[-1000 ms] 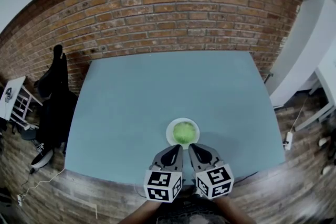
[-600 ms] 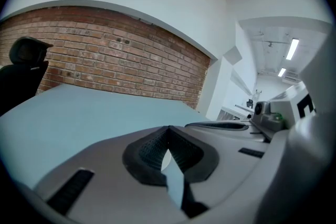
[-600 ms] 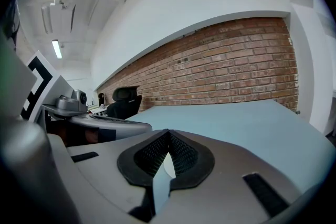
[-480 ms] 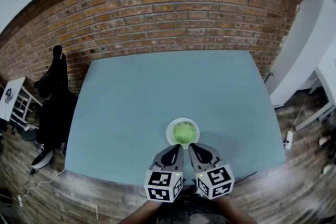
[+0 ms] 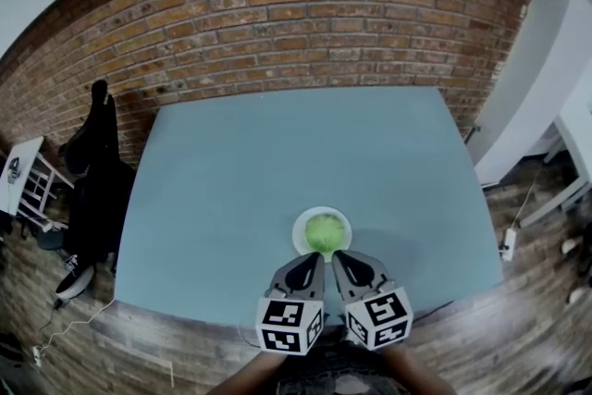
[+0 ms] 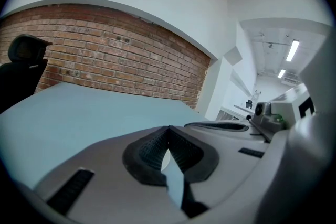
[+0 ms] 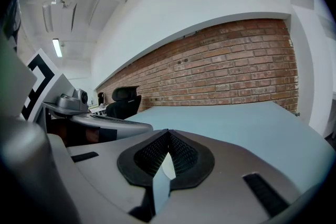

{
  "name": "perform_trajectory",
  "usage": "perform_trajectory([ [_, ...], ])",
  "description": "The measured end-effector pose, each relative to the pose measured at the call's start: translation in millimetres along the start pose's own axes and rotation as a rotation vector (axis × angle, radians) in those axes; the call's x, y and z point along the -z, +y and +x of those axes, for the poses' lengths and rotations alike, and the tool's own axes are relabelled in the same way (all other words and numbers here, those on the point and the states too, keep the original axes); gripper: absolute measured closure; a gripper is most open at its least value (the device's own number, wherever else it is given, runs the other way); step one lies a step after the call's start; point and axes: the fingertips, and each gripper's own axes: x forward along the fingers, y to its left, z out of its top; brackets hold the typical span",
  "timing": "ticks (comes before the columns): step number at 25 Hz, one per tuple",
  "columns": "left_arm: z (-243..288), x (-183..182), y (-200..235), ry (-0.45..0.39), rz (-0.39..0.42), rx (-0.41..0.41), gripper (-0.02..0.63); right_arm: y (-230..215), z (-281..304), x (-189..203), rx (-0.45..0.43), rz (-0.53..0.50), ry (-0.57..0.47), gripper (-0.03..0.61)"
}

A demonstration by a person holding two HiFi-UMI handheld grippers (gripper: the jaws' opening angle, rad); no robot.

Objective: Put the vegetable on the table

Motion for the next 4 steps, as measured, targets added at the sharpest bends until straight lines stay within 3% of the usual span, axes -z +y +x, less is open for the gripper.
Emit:
perform_trajectory([
  [4, 0.7, -1.9, 0.2, -0.004, 0.010, 0.001, 0.612, -0.1, 0.8, -2.3, -0.001, -0.004, -0.006, 0.571],
])
